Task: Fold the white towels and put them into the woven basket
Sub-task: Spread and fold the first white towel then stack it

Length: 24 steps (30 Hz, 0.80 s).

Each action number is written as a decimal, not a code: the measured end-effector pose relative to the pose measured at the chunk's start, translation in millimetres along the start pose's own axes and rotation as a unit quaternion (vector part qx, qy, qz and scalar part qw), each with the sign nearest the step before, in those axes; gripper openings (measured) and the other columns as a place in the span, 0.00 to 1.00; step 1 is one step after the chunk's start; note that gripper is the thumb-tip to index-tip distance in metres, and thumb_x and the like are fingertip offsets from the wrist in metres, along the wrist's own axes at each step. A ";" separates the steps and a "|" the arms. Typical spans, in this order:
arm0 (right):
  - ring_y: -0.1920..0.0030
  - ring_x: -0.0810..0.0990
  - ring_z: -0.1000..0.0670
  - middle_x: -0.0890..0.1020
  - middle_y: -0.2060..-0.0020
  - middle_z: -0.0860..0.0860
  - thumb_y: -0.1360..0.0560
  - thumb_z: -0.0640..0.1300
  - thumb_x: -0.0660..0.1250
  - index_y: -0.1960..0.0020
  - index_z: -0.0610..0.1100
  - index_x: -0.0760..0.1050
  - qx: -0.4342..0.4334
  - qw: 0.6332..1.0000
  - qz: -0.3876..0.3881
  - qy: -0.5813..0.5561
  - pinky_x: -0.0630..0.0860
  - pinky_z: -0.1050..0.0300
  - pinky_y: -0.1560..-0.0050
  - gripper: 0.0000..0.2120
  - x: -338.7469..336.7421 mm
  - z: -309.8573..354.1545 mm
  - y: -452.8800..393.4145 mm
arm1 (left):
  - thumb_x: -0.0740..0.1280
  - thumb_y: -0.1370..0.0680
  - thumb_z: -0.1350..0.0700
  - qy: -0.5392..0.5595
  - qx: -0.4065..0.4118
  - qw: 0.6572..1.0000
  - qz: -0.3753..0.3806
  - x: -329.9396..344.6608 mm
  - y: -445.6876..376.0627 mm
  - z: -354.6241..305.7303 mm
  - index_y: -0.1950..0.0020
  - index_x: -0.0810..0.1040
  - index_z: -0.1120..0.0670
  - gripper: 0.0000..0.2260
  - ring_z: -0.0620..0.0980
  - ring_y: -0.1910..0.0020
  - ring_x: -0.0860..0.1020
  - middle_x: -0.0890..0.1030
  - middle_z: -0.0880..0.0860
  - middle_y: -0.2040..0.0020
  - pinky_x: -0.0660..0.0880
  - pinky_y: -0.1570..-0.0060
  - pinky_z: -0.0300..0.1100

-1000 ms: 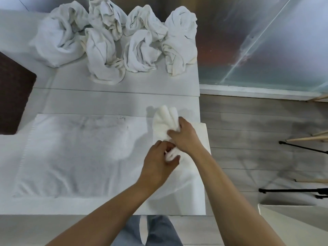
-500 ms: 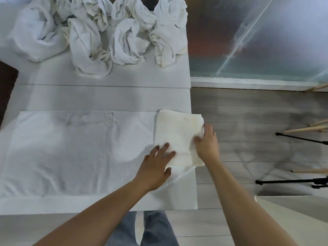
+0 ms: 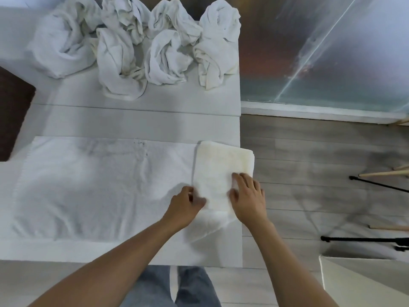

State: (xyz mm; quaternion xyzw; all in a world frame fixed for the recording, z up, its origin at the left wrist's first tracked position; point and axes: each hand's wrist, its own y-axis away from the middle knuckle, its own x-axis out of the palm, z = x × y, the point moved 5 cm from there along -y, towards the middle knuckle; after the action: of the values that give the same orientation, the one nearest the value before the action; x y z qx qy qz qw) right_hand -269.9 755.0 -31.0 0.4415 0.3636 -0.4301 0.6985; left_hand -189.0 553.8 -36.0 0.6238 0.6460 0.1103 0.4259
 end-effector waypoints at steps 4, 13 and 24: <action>0.30 0.68 0.44 0.68 0.27 0.54 0.20 0.49 0.61 0.25 0.53 0.65 0.006 1.000 0.031 -0.005 0.66 0.45 0.34 0.24 -6.6 1.0 0.1 | 0.75 0.29 0.39 0.067 -0.054 0.996 0.010 4.6 -14.4 -3.4 0.45 0.79 0.52 0.21 0.46 0.54 0.81 0.82 0.48 0.52 0.78 0.54 0.40; 0.36 0.73 0.44 0.74 0.32 0.50 0.21 0.44 0.65 0.26 0.52 0.68 0.039 0.990 -0.035 -0.129 0.68 0.48 0.35 0.25 -66.2 3.6 -6.6 | 0.73 0.27 0.50 0.071 0.063 0.993 -0.070 -27.5 24.9 -77.5 0.42 0.73 0.51 0.16 0.45 0.52 0.78 0.79 0.47 0.49 0.76 0.56 0.41; 0.24 0.58 0.49 0.63 0.24 0.51 0.31 0.47 0.75 0.19 0.62 0.47 -0.092 0.967 -0.088 -0.221 0.58 0.44 0.25 0.51 -132.7 84.2 -4.8 | 0.75 0.31 0.52 0.008 0.206 0.967 -0.147 -123.2 112.1 -109.4 0.50 0.77 0.43 0.13 0.40 0.57 0.79 0.82 0.42 0.57 0.75 0.61 0.35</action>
State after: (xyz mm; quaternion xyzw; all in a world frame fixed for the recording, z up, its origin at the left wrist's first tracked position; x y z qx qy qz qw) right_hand -312.0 712.7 114.5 0.2353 0.2759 -0.5415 0.7585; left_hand -201.8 507.7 157.5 0.5952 0.7429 -0.0837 0.2947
